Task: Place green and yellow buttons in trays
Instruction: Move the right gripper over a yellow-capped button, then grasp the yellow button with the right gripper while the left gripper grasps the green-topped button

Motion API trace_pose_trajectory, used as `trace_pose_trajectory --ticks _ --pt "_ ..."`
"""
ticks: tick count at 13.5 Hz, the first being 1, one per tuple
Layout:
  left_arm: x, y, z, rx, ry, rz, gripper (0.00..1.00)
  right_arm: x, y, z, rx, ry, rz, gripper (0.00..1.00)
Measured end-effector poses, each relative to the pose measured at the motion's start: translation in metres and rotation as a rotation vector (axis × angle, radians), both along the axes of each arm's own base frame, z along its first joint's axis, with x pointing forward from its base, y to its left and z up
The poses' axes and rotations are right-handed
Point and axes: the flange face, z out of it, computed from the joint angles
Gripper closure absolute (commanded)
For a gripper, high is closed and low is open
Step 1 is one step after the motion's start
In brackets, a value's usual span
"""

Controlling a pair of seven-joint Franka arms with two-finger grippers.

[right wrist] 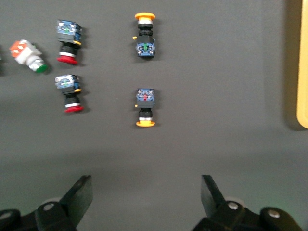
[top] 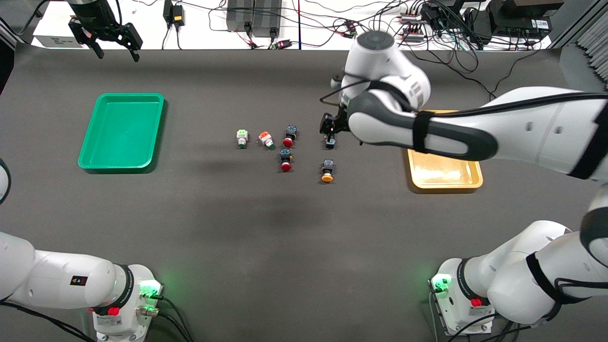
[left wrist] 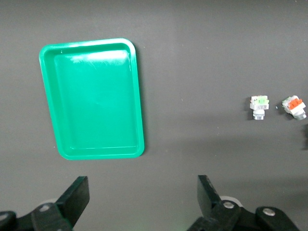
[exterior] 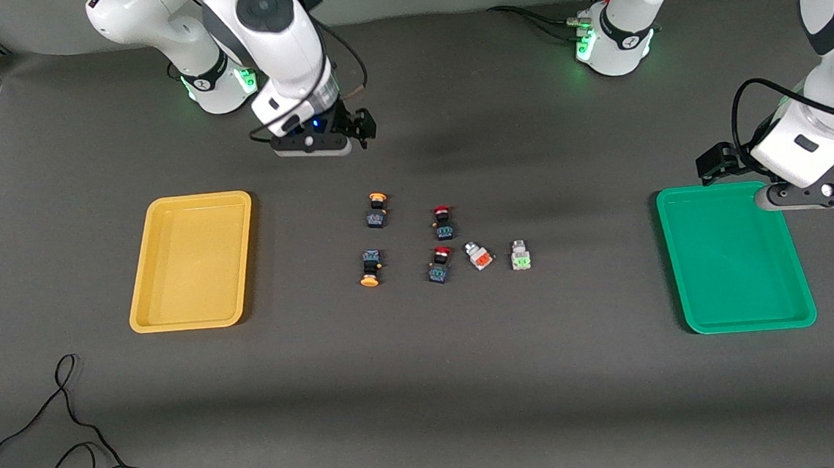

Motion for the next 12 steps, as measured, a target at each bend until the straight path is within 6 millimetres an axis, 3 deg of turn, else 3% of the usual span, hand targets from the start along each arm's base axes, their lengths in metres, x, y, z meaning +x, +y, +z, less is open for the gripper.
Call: trace_pose_trajectory --ticks 4,7,10,12 --pt "-0.011 -0.045 0.004 0.005 0.02 0.007 0.01 0.016 0.009 -0.1 -0.039 0.011 -0.001 0.0" --pt "-0.014 -0.089 -0.015 0.015 0.043 0.051 0.01 0.024 0.014 -0.167 -0.037 -0.022 0.01 0.0" --pt "-0.002 -0.126 -0.06 0.009 0.063 0.105 0.01 0.025 0.014 -0.206 -0.036 -0.027 0.011 0.0" --pt "0.006 -0.156 -0.095 0.003 0.063 0.141 0.01 0.026 0.013 -0.214 -0.035 -0.03 0.009 0.13"
